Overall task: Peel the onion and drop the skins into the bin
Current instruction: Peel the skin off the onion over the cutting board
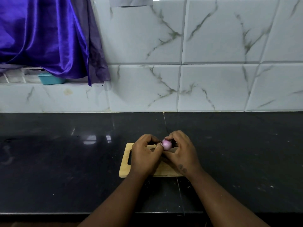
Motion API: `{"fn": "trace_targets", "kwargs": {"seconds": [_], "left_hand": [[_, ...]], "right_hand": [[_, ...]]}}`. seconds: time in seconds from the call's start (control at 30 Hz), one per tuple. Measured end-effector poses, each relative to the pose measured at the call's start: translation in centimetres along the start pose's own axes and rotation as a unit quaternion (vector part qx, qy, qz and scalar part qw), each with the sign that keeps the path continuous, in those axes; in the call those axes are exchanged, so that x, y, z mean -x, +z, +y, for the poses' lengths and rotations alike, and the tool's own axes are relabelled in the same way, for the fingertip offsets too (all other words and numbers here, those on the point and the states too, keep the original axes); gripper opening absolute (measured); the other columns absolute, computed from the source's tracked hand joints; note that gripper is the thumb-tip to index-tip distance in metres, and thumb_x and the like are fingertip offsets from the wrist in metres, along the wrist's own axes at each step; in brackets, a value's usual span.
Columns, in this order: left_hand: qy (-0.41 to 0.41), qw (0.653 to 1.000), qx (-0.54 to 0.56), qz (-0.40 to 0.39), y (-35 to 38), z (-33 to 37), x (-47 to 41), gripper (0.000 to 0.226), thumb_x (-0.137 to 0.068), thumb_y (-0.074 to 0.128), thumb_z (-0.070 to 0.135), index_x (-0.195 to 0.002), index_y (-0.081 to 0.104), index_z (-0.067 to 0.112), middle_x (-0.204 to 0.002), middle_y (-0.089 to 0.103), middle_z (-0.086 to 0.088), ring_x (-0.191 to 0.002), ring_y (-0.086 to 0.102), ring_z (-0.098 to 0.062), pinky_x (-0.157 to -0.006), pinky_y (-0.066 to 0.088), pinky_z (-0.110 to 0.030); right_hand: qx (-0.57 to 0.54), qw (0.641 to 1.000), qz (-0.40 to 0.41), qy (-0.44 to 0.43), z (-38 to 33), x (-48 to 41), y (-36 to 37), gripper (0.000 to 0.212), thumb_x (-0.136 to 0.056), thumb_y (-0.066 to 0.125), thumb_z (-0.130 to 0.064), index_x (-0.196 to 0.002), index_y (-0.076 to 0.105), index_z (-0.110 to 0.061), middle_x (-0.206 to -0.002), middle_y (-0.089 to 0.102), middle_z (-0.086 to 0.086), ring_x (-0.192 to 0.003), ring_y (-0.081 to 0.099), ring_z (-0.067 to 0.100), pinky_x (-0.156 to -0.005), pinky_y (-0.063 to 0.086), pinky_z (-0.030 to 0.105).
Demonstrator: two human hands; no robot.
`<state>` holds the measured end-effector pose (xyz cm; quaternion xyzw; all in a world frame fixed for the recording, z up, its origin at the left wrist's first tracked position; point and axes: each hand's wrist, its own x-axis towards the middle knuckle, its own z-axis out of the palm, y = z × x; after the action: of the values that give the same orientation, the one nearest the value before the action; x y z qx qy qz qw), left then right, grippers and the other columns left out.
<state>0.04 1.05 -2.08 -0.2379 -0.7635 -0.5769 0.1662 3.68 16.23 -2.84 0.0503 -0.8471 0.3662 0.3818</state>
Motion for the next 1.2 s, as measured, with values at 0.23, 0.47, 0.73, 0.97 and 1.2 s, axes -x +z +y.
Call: {"fn": "trace_targets", "kwargs": {"seconds": [0.23, 0.47, 0.73, 0.97, 1.2], "left_hand": [[0.045, 0.998, 0.035, -0.03, -0.1, -0.3, 0.0, 0.038, -0.091, 0.073, 0.0, -0.12, 0.079, 0.024, -0.105, 0.075, 0.012, -0.104, 0.071, -0.006, -0.091, 0.06, -0.021], [0.095, 0.994, -0.028, -0.037, 0.0, -0.6, -0.4, 0.023, -0.096, 0.075, 0.008, -0.113, 0.081, 0.023, -0.107, 0.074, 0.01, -0.103, 0.069, -0.003, -0.087, 0.053, -0.011], [0.034, 0.999, 0.009, 0.016, -0.2, -0.9, -0.4, 0.017, -0.092, 0.079, 0.004, -0.096, 0.079, 0.021, -0.096, 0.076, 0.011, -0.093, 0.072, -0.003, -0.08, 0.058, -0.015], [-0.056, 0.991, 0.121, 0.015, -0.2, -1.0, -0.7, 0.012, -0.095, 0.076, 0.005, -0.097, 0.078, 0.016, -0.097, 0.077, -0.001, -0.093, 0.073, -0.016, -0.082, 0.066, -0.036], [-0.062, 0.998, -0.025, 0.011, 0.1, -1.3, -0.8, 0.015, -0.094, 0.073, 0.015, -0.082, 0.073, 0.024, -0.084, 0.073, 0.004, -0.082, 0.07, -0.013, -0.072, 0.06, -0.032]], "right_hand": [[-0.027, 1.0, 0.005, 0.009, 0.3, -0.1, -0.1, 0.036, -0.069, 0.079, -0.043, -0.093, 0.066, -0.02, -0.094, 0.064, -0.008, -0.091, 0.064, 0.017, -0.074, 0.056, 0.042], [-0.079, 0.996, 0.003, 0.038, 1.0, -0.3, -0.2, 0.04, -0.07, 0.088, -0.024, -0.108, 0.075, -0.022, -0.107, 0.071, -0.009, -0.104, 0.069, 0.013, -0.085, 0.06, 0.043], [-0.172, 0.982, -0.031, 0.077, 0.4, 0.0, -0.4, 0.047, -0.076, 0.09, -0.011, -0.118, 0.076, -0.027, -0.113, 0.077, -0.009, -0.105, 0.074, 0.007, -0.087, 0.062, 0.024], [-0.23, 0.966, -0.019, 0.118, 0.4, -0.5, -0.7, 0.041, -0.081, 0.086, -0.01, -0.119, 0.076, -0.02, -0.115, 0.078, -0.006, -0.109, 0.073, 0.003, -0.086, 0.055, 0.011], [-0.249, 0.959, 0.006, 0.136, 0.7, -0.9, -1.5, 0.042, -0.082, 0.084, -0.012, -0.123, 0.074, -0.013, -0.116, 0.077, -0.004, -0.105, 0.072, -0.004, -0.083, 0.054, 0.008]]}}
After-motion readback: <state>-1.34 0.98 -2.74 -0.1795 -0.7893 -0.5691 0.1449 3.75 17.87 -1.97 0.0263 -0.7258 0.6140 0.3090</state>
